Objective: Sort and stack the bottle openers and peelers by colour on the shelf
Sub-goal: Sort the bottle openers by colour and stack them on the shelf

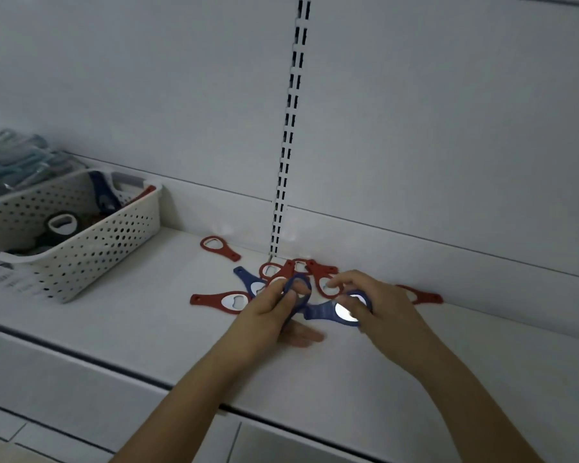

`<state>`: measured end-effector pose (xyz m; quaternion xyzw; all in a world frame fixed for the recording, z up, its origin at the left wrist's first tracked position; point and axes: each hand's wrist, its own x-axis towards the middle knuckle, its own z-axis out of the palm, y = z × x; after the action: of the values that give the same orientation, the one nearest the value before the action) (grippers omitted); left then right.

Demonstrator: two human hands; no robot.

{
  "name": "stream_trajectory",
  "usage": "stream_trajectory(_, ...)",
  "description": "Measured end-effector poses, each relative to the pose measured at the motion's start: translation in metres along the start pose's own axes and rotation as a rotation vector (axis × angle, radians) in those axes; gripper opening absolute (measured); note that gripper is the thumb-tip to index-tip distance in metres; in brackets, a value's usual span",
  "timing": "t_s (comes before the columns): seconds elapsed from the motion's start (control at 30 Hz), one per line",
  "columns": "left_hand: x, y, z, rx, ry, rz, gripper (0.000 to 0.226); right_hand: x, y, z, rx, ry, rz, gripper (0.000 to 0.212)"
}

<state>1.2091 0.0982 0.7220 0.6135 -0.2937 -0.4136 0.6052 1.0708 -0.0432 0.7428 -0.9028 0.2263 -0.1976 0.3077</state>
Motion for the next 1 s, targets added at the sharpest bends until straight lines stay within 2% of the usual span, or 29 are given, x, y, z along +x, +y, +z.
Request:
stream_trajectory(0.07,-0.008,0.003,-0.011,0.057,-0.013,-0.039,0.025,0.016,-0.008,0.013,0.043,0.020,0.017,0.021)
stream_trajectory(0.17,-0.010,-0.002,-0.035,0.170,0.017,0.004,0.027,0.036,-0.019,0.038,0.129,0.081,-0.016,0.030)
stream_trajectory(0.23,-0.011,-0.003,-0.053,0.100,-0.002,0.013,0.027,0.046,-0.026,0.051,0.183,0.084,-0.082,0.021)
stream_trajectory(0.3,-0.013,0.001,-0.068,-0.069,-0.009,-0.034,0.030,0.054,-0.033,0.058,0.231,0.089,-0.153,0.011)
stream_trajectory(0.37,-0.015,0.007,-0.078,-0.194,-0.013,-0.088,0.034,0.063,-0.041,0.062,0.293,0.098,-0.188,0.011)
stream_trajectory(0.43,-0.015,0.009,-0.084,-0.139,-0.065,-0.096,0.040,0.072,-0.049,0.074,0.302,0.080,-0.202,0.011)
stream_trajectory(0.5,-0.012,0.009,-0.087,0.001,-0.065,-0.018,0.036,0.079,-0.052,0.089,0.184,0.131,-0.250,0.017)
stream_trajectory(0.6,-0.002,0.008,-0.098,0.021,0.145,0.034,0.022,0.089,-0.039,0.095,0.144,0.229,-0.227,0.029)
stream_trajectory(0.63,0.002,0.008,-0.103,-0.012,0.201,0.040,0.021,0.091,-0.030,0.094,0.112,0.199,-0.210,0.030)
stream_trajectory(0.7,0.011,0.009,-0.114,-0.031,0.289,0.054,0.026,0.090,-0.013,0.095,-0.113,0.034,-0.238,0.035)
stream_trajectory(0.8,0.025,0.003,-0.123,-0.095,0.374,0.114,0.039,0.087,-0.001,0.101,-0.357,-0.161,-0.284,0.053)
stream_trajectory(0.9,0.032,-0.006,-0.125,-0.110,0.402,0.168,0.052,0.088,-0.002,0.101,-0.376,-0.163,-0.252,0.047)
stream_trajectory(1.0,0.033,-0.009,-0.126,-0.031,0.383,0.210,0.043,0.087,-0.004,0.095,-0.473,-0.150,-0.214,0.040)
